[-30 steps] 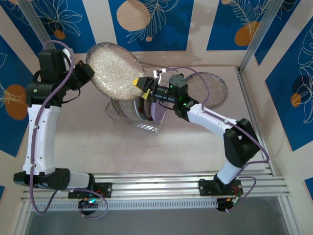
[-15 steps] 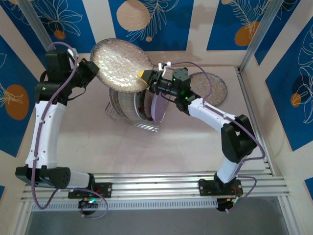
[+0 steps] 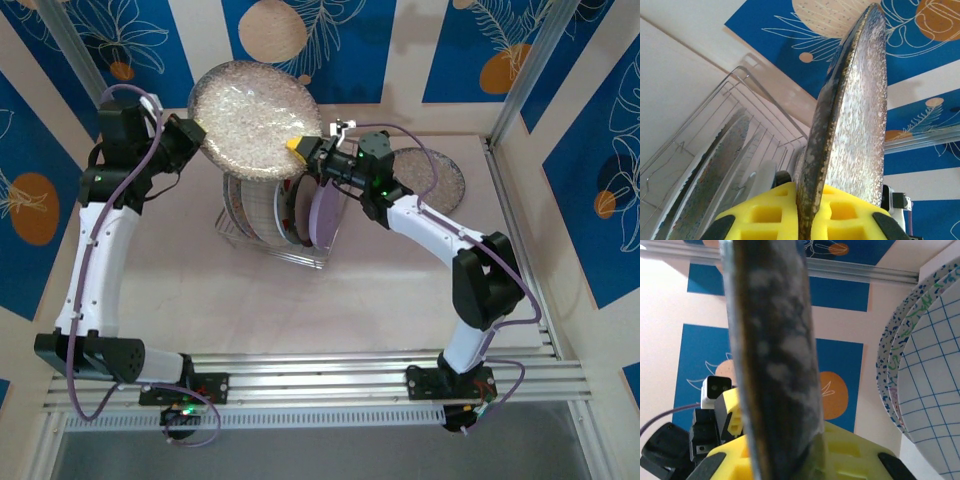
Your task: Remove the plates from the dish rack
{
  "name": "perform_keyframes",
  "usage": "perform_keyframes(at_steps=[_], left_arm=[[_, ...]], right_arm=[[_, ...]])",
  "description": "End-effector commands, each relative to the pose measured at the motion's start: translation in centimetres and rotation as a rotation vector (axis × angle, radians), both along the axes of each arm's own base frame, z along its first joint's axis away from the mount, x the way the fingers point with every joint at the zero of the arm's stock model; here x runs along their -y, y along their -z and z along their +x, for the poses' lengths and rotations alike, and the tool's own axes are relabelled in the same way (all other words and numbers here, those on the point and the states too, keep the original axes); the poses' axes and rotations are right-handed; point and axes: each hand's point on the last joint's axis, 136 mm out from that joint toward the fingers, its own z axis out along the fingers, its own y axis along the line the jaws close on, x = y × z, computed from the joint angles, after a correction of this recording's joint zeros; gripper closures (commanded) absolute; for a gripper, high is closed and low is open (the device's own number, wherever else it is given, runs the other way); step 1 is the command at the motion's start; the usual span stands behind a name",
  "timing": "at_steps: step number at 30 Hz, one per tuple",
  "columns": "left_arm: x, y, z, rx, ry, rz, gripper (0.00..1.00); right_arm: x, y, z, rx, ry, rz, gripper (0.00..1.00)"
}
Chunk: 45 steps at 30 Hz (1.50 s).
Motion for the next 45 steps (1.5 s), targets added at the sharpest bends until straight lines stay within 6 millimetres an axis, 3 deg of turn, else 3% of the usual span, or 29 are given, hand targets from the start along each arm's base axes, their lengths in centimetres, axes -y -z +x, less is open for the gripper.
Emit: perform_keyframes(at_steps=[1, 4, 6, 10, 13, 16, 23, 27, 35, 45], left_arm=[[1.2, -6.5, -0.9, 0.190, 0.047, -0.111, 1.00], [1.2, -6.4, -0.8, 0.185, 0.046, -0.109, 0.97], [1.2, -6.3, -0.8, 0.184, 0.048, -0.109, 0.84], [1.1, -6.1, -0.9, 0.175, 0.046, -0.094, 0.49], [1.0, -6.5, -0.8, 0.184, 0.047, -0.068, 0.33], [1.1, -7.2, -0.6, 0.218, 0.056, -0.044, 0.23], [2.3, -8.7, 0.9, 0.265, 0.125, -0.018, 0.16], [3.7, -8.9, 2.0, 0.276, 0.172, 0.010, 0.16], [7.9, -7.5, 3.8, 0.263, 0.286, 0.090, 0.16], [12.5, -6.0, 4.5, 0.276, 0.385, 0.191, 0.15]], right_arm=[[-0.1, -2.8, 0.0, 0.198, 0.024, -0.020, 1.00], [0.3, -3.1, 0.2, 0.200, 0.039, -0.018, 1.00], [0.6, -3.4, 0.3, 0.204, 0.051, -0.014, 1.00], [1.8, -4.3, 0.7, 0.207, 0.090, -0.010, 1.00], [3.3, -5.2, 1.3, 0.209, 0.133, -0.013, 1.00], [5.1, -6.2, 1.9, 0.217, 0.177, -0.020, 1.00], [9.7, -7.3, 3.1, 0.221, 0.277, -0.041, 1.00], [13.3, -7.6, 3.9, 0.223, 0.351, -0.052, 1.00], [21.9, -7.4, 5.1, 0.205, 0.519, -0.078, 1.00], [31.9, -5.7, 4.7, 0.137, 0.733, -0.090, 1.00]])
